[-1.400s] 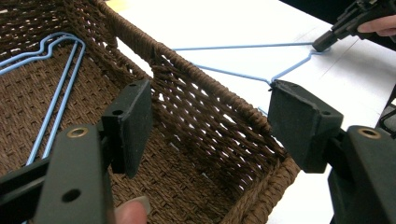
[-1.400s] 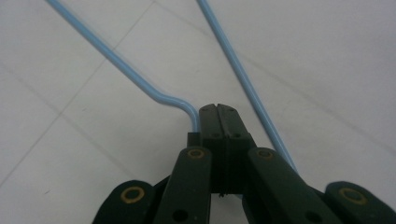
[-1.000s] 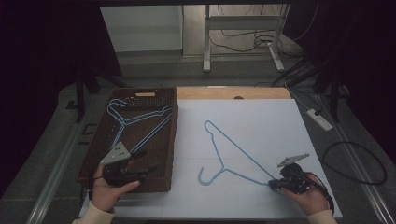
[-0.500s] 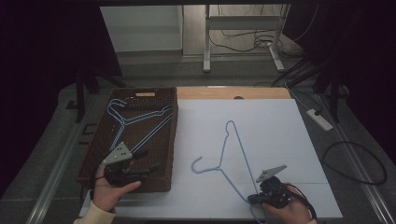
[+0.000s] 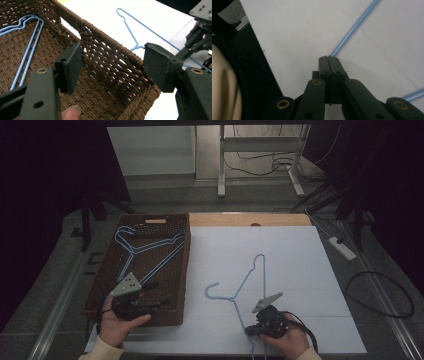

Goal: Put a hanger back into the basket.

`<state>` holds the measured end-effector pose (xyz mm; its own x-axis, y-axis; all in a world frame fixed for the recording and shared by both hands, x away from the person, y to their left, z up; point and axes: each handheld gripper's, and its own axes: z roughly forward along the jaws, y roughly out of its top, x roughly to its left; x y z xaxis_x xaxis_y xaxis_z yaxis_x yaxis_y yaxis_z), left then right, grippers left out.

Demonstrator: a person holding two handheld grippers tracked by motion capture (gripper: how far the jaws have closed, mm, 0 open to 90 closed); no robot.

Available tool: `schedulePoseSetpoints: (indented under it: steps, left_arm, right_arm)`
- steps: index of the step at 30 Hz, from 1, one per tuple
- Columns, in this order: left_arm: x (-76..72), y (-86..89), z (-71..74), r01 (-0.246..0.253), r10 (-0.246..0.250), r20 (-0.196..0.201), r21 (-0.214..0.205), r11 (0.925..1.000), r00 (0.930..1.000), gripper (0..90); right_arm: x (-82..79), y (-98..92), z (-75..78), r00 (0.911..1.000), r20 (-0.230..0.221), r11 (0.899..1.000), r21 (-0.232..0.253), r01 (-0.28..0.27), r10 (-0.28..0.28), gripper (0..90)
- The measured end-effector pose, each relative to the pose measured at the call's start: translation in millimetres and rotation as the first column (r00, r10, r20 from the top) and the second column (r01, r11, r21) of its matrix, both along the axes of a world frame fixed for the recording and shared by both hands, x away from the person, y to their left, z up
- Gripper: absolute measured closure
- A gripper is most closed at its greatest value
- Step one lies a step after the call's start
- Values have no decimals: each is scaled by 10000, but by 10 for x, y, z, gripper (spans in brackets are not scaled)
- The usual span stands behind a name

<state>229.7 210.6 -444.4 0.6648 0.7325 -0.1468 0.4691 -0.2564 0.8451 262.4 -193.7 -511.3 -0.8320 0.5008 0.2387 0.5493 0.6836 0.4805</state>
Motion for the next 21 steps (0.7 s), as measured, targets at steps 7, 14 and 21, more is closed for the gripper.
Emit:
schedulePoseSetpoints:
  steps: [7, 14, 21]
  left_arm:
    - [6, 0, -7, -7, 7, -11, 3, 10000, 10000, 320]
    - [-7, 1, 11, 22, -21, 54, -5, 10000, 10000, 320]
    - [-8, 6, 9, 52, -52, 52, -21, 10000, 10000, 320]
  right_arm:
    - [421, -196, 105, 9832, 1056, 9889, 209, 1473, -1487, 900]
    - [1188, -392, 150, 9306, 1713, 9462, 519, 3193, -3234, 900]
    - [1573, -355, 104, 9113, 1777, 9277, 307, 3722, -3715, 900]
